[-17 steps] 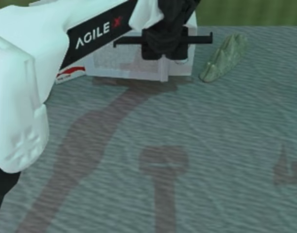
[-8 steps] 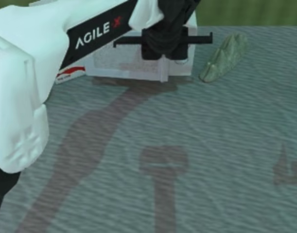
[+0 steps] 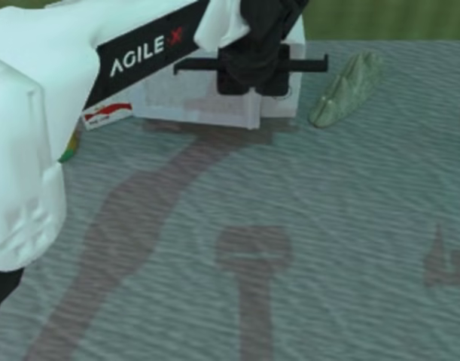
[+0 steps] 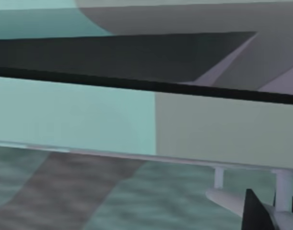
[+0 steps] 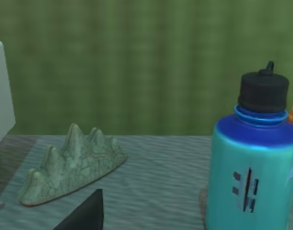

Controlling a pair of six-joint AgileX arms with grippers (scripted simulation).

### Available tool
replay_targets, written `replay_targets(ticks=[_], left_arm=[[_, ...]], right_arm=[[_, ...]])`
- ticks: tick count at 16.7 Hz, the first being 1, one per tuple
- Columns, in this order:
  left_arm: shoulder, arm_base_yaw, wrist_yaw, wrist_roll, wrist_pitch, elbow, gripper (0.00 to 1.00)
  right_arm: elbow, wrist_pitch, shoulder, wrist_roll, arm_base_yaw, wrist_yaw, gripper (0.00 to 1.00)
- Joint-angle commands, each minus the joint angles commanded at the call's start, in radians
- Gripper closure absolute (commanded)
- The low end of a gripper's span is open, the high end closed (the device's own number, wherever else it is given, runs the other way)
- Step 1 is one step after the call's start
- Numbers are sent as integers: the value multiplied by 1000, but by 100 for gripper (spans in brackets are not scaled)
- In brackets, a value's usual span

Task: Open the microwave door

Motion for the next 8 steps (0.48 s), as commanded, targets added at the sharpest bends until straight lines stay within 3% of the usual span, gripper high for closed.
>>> replay_targets(ticks=[8], left_arm=[[-30,5,10,30,29,-58,100]], right_arm=[[0,0,0,0,0,0,0]])
